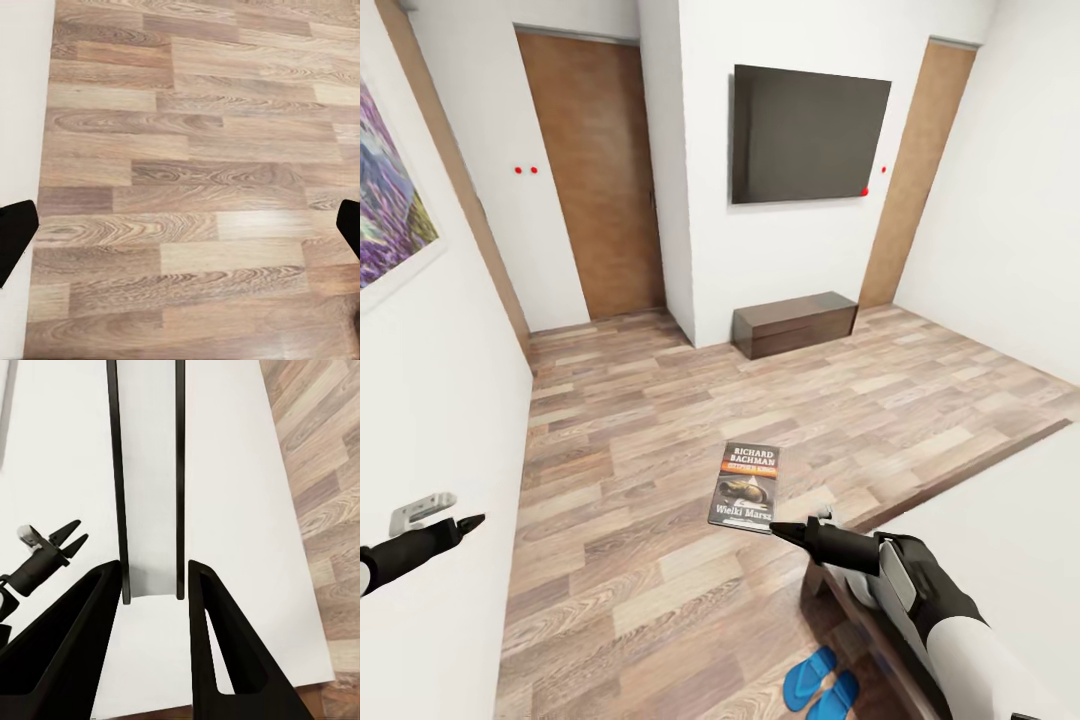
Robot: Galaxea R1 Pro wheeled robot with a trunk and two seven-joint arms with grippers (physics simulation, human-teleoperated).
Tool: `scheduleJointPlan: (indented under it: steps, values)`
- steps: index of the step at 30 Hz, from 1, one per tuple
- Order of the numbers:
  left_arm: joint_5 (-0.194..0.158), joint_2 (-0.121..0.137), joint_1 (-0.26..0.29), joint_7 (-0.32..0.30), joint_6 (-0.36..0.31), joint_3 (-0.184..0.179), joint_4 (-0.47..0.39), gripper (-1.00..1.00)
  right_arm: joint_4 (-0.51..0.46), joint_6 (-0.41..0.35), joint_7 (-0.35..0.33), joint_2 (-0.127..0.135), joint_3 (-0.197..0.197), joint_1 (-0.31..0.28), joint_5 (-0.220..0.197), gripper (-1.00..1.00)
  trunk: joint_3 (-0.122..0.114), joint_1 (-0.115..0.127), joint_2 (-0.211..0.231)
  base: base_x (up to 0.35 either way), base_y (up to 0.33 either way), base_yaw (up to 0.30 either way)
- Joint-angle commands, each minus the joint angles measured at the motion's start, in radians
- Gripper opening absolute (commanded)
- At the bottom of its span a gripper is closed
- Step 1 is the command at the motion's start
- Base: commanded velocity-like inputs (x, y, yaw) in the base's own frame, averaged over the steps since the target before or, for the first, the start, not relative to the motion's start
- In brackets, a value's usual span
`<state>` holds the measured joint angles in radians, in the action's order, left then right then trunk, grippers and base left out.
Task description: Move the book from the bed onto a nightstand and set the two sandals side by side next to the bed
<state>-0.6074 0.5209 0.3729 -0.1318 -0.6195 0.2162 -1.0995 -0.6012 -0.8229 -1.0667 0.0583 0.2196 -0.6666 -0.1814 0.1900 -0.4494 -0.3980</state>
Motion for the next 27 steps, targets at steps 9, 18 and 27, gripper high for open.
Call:
scheduleJointPlan:
  steps: [9, 18, 27]
  values:
    - [0.0, -0.001, 0.001, -0.001, -0.006, 0.002, -0.006, 1.0, 0.0, -0.007, -0.001, -0.001, 0.001, -0.001, -0.006, -1.0, -0.001, -0.001, -0.002, 0.0, 0.0, 0.271]
    - [0.0, -0.001, 0.001, 0.007, -0.006, 0.003, -0.008, 1.0, 0.0, -0.007, -0.003, 0.0, 0.002, -0.001, -0.006, -1.0, -0.005, -0.001, -0.002, 0.0, 0.0, 0.105]
    - [0.0, -0.001, 0.001, 0.01, 0.003, 0.002, -0.017, 1.0, 0.0, -0.007, -0.003, 0.0, 0.004, -0.001, -0.006, -1.0, -0.015, -0.001, -0.002, 0.0, 0.0, -0.063]
